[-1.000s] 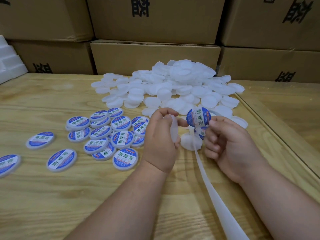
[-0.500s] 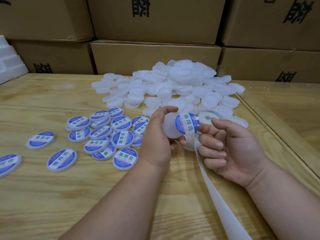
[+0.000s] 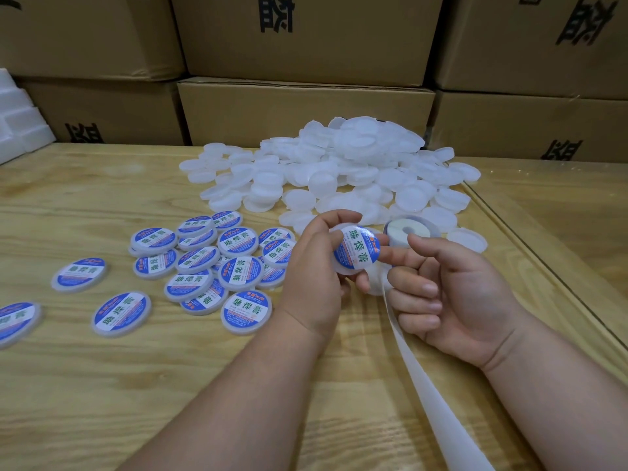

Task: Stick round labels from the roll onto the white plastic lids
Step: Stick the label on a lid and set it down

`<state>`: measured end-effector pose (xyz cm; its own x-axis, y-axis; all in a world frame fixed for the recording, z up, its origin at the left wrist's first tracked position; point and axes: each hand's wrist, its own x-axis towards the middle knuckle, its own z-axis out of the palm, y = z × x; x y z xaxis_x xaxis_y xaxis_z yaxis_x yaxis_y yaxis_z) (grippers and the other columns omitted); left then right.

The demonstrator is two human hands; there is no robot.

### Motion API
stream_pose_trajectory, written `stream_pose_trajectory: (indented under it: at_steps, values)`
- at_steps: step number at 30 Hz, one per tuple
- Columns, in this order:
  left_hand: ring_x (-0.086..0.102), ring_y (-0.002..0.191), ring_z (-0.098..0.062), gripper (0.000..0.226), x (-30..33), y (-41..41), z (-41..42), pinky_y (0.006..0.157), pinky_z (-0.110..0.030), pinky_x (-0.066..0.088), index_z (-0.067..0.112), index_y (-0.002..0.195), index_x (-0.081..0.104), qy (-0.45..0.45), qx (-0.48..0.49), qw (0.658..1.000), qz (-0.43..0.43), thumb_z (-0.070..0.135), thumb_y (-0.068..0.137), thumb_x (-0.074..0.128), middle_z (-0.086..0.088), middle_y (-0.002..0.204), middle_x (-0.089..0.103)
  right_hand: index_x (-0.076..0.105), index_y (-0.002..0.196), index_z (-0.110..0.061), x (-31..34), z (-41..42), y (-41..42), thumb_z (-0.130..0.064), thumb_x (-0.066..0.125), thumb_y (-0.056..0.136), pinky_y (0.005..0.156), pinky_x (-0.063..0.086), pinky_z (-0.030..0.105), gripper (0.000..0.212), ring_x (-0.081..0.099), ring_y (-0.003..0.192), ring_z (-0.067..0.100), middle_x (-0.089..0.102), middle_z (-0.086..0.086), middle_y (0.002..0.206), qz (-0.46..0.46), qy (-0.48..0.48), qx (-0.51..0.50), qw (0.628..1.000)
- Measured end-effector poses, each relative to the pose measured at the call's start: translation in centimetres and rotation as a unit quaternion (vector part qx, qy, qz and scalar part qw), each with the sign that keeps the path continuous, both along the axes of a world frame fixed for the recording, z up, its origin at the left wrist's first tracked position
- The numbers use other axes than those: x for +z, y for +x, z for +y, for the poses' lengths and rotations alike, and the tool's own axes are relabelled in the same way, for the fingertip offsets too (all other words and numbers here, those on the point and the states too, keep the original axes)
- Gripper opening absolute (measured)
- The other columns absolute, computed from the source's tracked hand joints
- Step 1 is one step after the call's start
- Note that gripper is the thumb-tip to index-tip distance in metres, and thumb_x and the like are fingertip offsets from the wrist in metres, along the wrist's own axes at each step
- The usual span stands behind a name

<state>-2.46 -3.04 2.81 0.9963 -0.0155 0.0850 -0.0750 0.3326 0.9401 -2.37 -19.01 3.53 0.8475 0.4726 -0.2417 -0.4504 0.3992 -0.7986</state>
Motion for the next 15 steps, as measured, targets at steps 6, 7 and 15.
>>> stream_pose_trajectory:
  at_steps: [6, 7, 15]
  values:
    - [0.059, 0.044, -0.012, 0.020, 0.38, -0.36, -0.13, 0.035, -0.015, 0.034, 0.011, 0.104, 0.058, -0.048, 0.001, 0.999, -0.002, 0.015, 0.106, 0.038, -0.029, 0.099, 0.073, 0.076, 0.095, -0.008, 0.00, 0.01, -0.08, -0.037, 0.060, 0.082, 0.034, 0.022, 0.017, 0.035, 0.024, 0.037, 0.008, 0.030, -0.004, 0.048, -0.003, -0.009, 0.000, 1.000]
    - [0.059, 0.044, -0.012, 0.020, 0.41, -0.39, -0.16, 0.035, -0.015, 0.034, 0.012, 0.104, 0.058, -0.045, 0.001, 0.999, -0.003, 0.016, 0.106, 0.039, -0.028, 0.098, 0.073, 0.076, 0.096, -0.008, 0.00, 0.02, -0.08, -0.037, 0.061, 0.081, 0.034, 0.022, 0.018, 0.036, 0.024, 0.037, 0.008, 0.030, -0.004, 0.048, -0.004, -0.011, 0.002, 1.000]
    - [0.057, 0.044, -0.009, 0.016, -0.20, -0.04, -0.36, 0.041, -0.019, 0.041, 0.017, 0.104, 0.061, 0.008, 0.024, 0.999, -0.027, 0.026, 0.107, 0.047, -0.010, 0.090, 0.078, 0.077, 0.097, -0.009, -0.05, -0.02, -0.03, -0.038, 0.062, 0.081, 0.033, 0.024, 0.018, 0.036, 0.023, 0.038, 0.008, 0.031, -0.005, 0.047, -0.008, -0.004, 0.013, 1.000]
